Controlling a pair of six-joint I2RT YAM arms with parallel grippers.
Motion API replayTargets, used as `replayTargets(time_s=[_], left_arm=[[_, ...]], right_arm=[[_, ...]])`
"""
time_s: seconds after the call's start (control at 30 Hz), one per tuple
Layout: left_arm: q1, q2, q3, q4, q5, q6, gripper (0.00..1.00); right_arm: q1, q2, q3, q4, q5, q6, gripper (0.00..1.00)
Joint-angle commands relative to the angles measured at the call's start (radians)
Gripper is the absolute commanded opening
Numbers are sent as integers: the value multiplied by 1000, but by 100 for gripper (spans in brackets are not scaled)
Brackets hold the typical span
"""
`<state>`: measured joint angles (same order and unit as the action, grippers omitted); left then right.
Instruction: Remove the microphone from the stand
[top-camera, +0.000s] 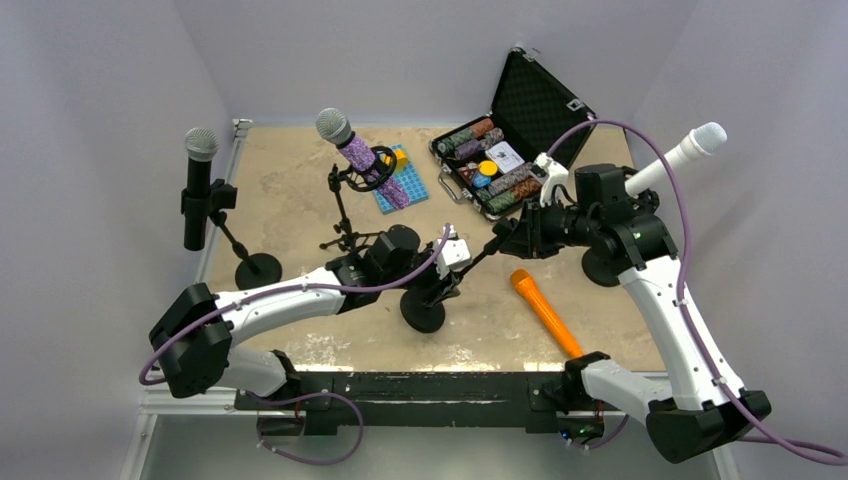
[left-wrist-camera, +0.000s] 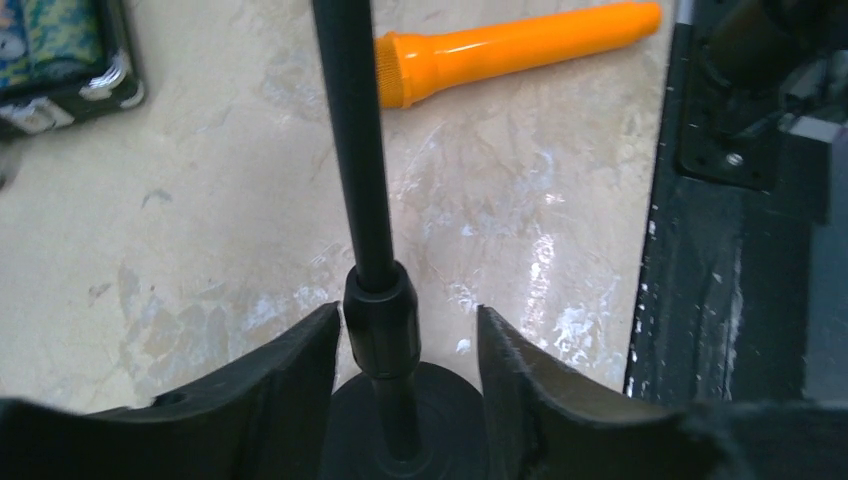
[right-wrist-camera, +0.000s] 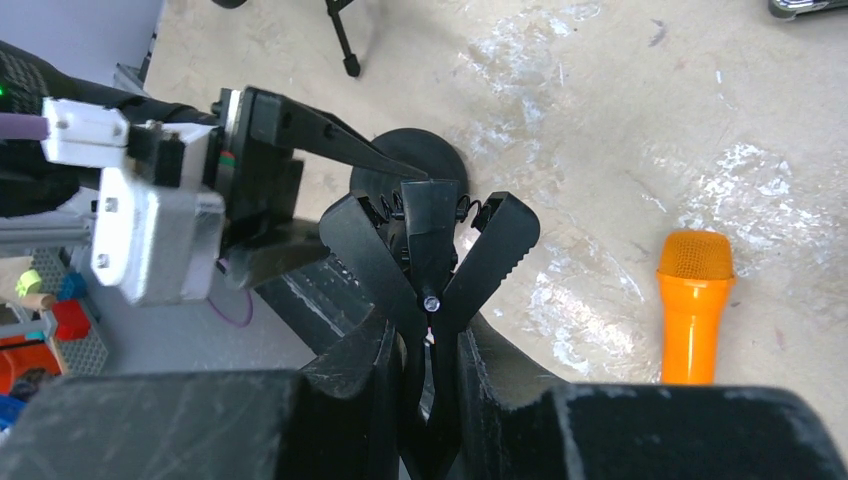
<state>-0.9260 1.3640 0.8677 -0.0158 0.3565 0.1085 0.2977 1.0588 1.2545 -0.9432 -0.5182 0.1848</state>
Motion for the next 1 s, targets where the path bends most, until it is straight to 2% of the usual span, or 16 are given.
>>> replayTargets(time_s=[0.0, 0.1, 0.2, 0.27, 0.33, 0.43, 0.57, 0.67, 0.77, 0.9, 0.97], left_arm=[[65, -32, 188, -205, 345, 108, 65], [123, -13, 304, -408, 518, 309, 66], [147, 54, 423, -739, 604, 632, 66], [148, 100, 467, -841, 622, 730, 65], [147, 133, 468, -851, 650, 740, 65], [131, 163, 426, -762, 664, 673, 63], [111, 176, 342, -554, 642, 538, 60], [91, 206, 322, -456, 614, 464, 47], [64, 205, 280, -364, 502, 432, 34], [48, 163, 184, -166, 313, 313, 2], [35, 135, 142, -74, 170, 228, 0]], right_arm=[[-2, -28, 1, 57, -111, -183, 0], [-2, -65, -23, 3, -319, -516, 0], [5, -136, -110, -27, -367, -813, 0], [4, -179, -156, -10, -360, -910, 0], [6, -203, -172, 8, -349, -946, 0], [8, -202, -157, 17, -345, -946, 0], [10, -200, -148, 25, -344, -937, 0], [12, -199, -150, 36, -342, -913, 0], [12, -197, -150, 60, -336, -847, 0], [12, -180, -115, 79, -271, -684, 0], [12, -152, -73, 70, -216, -530, 0]])
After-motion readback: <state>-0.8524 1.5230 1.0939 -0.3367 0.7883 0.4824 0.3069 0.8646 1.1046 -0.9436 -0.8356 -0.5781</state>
